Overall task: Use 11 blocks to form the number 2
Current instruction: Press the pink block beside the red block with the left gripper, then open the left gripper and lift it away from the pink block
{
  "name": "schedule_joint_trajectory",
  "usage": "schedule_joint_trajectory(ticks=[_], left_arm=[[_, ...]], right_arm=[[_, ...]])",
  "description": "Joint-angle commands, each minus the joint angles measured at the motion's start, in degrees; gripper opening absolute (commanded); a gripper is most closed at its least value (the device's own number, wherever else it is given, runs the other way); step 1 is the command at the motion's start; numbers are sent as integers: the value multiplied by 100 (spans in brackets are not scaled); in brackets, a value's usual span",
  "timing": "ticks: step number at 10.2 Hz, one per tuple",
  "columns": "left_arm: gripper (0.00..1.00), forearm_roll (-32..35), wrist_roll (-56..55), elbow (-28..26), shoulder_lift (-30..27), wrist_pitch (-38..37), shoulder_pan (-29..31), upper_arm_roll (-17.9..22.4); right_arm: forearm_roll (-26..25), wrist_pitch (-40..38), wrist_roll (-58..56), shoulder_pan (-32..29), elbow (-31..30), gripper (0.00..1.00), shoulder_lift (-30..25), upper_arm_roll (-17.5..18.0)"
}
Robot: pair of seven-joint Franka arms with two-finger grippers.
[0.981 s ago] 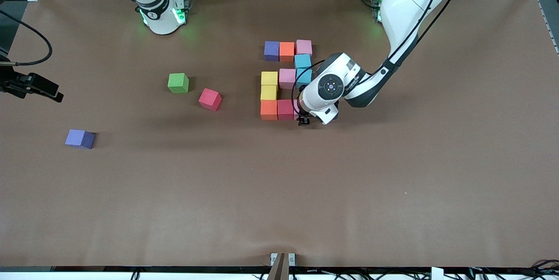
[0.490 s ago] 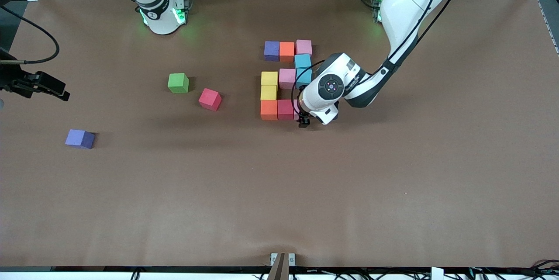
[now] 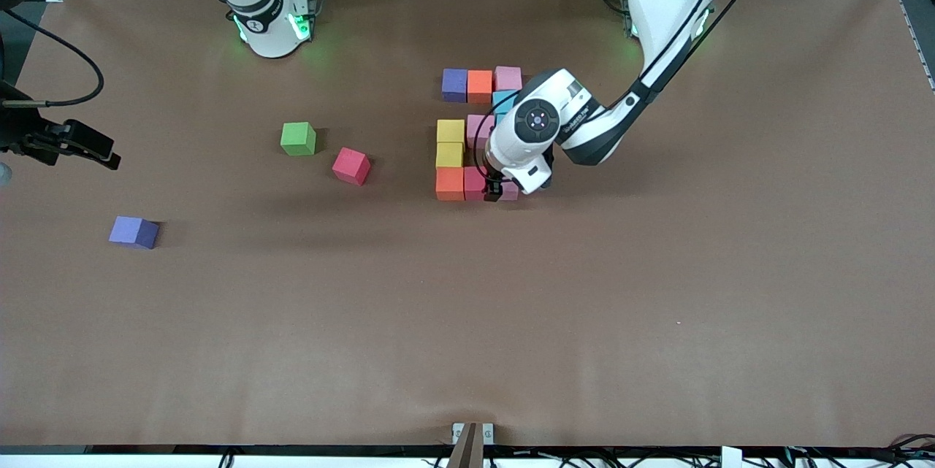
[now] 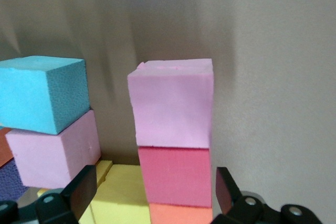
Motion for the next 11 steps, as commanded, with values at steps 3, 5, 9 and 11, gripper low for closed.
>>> schedule_joint_trajectory(ticks=[3,5,9,11], left_arm=[[100,139,619,-24,-877,-573,71,20],[100,244,1295,11,-1203,-794,116,81],[100,904,2446,283,-1319,-838,441,99],[100,913,3185,415,-1319,-847,668,134]], right_arm=[[3,33,12,82,146,100,110,-16],[12,50,12,91,155,100,101,-16],[12,42,4,109,164,100,75,-7],[30,42,4,135,225,100,57,10]])
